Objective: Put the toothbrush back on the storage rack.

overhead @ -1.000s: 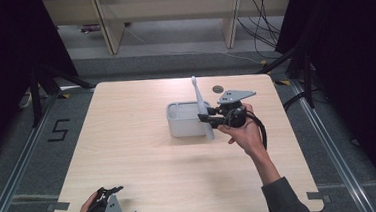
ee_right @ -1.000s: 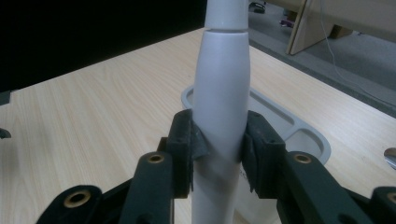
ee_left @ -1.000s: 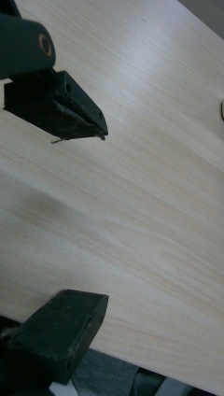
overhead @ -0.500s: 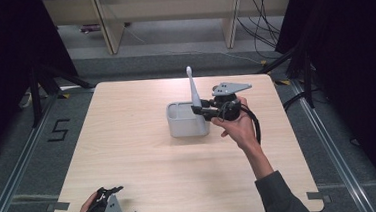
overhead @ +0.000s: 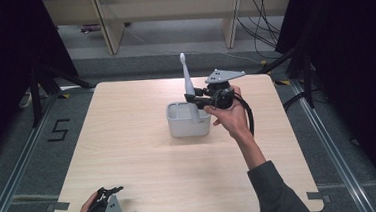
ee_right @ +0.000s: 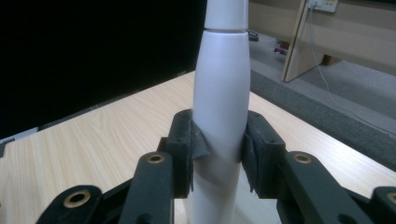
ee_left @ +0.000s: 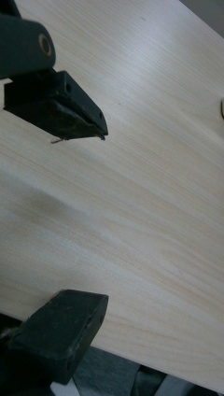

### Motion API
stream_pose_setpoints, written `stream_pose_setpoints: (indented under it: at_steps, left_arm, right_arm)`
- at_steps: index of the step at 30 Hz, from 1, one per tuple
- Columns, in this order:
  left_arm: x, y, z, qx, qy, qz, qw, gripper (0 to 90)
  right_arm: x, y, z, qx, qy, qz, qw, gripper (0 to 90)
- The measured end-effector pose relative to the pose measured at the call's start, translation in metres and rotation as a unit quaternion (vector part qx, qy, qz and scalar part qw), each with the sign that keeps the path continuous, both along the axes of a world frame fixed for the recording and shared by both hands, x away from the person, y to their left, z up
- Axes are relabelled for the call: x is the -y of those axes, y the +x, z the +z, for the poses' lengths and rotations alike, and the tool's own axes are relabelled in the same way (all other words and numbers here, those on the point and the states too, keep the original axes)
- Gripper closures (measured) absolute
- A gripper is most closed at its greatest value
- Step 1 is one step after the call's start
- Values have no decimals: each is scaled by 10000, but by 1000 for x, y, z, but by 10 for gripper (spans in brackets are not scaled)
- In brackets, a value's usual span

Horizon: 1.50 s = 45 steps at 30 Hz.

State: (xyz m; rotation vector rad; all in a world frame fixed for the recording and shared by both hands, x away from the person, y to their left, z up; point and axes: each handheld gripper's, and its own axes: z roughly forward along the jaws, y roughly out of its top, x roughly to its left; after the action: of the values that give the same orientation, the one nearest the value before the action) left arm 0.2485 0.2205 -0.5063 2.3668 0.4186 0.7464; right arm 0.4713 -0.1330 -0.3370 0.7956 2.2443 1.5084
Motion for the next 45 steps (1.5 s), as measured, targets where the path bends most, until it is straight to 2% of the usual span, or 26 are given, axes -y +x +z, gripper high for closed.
stream_pose_setpoints:
  at_steps: [4,7,8,13,14,16,20,21,22,25,26,27,29,30,31,37,38,39,42,43,45]
  left_arm:
    - [-1,0,1,-39,2,-59,10000,156]
    - [0,0,1,-35,32,-40,10000,155]
    - [-1,0,2,-84,145,-75,9998,155]
    - [0,0,2,-46,108,-81,9999,155]
    - [1,0,1,-46,61,-48,10000,156]
    - [1,-1,1,0,90,-65,9999,155]
    - [0,-1,1,-54,82,-49,9999,155]
    - [0,-1,1,-57,77,-52,9999,155]
    - [0,-1,1,-53,77,-55,9999,156]
    - [1,-1,1,9,83,-63,9999,156]
    - [1,-1,1,5,80,-59,10000,156]
    - [1,-1,0,-5,80,-56,10000,156]
    - [1,0,-1,38,44,-6,10000,156]
    - [1,-1,0,-17,83,-47,10000,155]
    - [1,-1,-1,37,61,-40,10000,156]
    - [1,-1,0,2,77,-64,10000,156]
    - [1,-1,0,-12,72,-62,10000,155]
    - [1,-1,-1,33,67,-26,10000,155]
    - [1,-1,0,-2,78,-69,9999,156]
    - [1,-1,0,22,70,-48,10000,156]
    - [1,-1,0,25,76,-56,10000,155]
  right_arm:
    - [-3,5,2,-32,93,-38,9999,668]
    - [-4,8,3,16,74,-46,10000,668]
    - [-6,11,5,22,38,-87,10000,669]
    - [-7,19,5,14,59,-190,9998,669]
    - [-7,21,4,62,30,-201,9998,668]
    - [-9,25,0,18,38,-271,9996,668]
    - [-10,30,-4,48,-4,-277,9996,668]
    - [-11,32,-5,131,-57,-323,9994,669]
    - [-12,35,-8,74,-91,-348,9993,668]
    - [-14,37,-12,81,-47,-420,9991,668]
    - [-13,39,-13,122,-111,-405,9990,668]
    - [-15,39,-15,20,-57,-427,9991,668]
    - [-15,41,-18,13,-152,-434,9989,668]
    - [-17,42,-20,-21,-165,-454,9988,668]
    - [-17,43,-21,25,-265,-474,9985,668]
    - [-24,47,-32,-144,-390,-510,9978,668]
    - [-26,47,-34,-53,-549,-460,9974,668]
    - [-26,47,-34,-53,-549,-460,9974,668]
    - [-28,47,-39,-177,-505,-502,9973,668]
    - [-28,48,-41,-187,-617,-465,9968,668]
    - [-28,49,-45,-198,-651,-467,9966,668]
